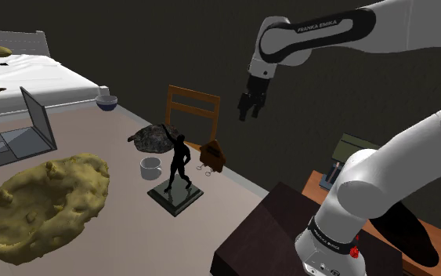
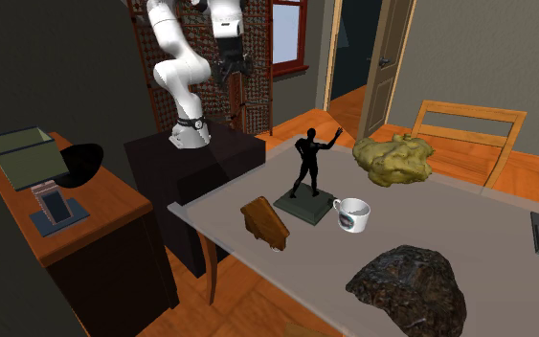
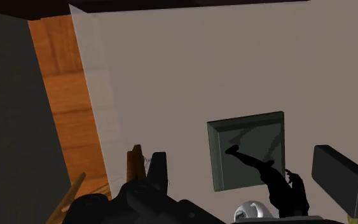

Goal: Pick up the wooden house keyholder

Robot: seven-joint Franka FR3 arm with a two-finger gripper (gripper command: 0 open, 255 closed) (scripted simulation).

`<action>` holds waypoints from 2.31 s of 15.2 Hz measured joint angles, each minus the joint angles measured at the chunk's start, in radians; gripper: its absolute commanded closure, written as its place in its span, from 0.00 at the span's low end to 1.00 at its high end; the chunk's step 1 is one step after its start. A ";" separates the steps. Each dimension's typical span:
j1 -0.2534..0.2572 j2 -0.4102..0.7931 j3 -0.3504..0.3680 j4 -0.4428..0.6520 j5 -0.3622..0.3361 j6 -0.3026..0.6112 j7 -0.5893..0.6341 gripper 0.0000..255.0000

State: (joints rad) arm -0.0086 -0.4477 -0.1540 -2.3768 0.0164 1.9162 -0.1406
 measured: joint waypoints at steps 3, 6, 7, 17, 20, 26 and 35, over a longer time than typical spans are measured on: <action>0.001 0.107 -0.025 0.028 0.005 0.082 -0.041 0.00; -0.002 0.207 -0.050 0.052 0.015 0.161 -0.089 0.00; 0.000 0.245 -0.054 0.072 0.023 0.180 -0.099 0.00; -0.026 0.633 -0.086 0.293 0.130 0.349 -0.261 0.00; -0.046 0.746 -0.081 0.385 0.163 0.369 -0.302 0.00; -0.086 0.948 -0.060 0.564 0.209 0.394 -0.354 0.00; -0.099 1.022 -0.045 0.572 0.232 0.459 -0.374 1.00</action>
State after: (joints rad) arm -0.1072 0.5741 -0.1993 -1.8046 0.2480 2.3752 -0.5147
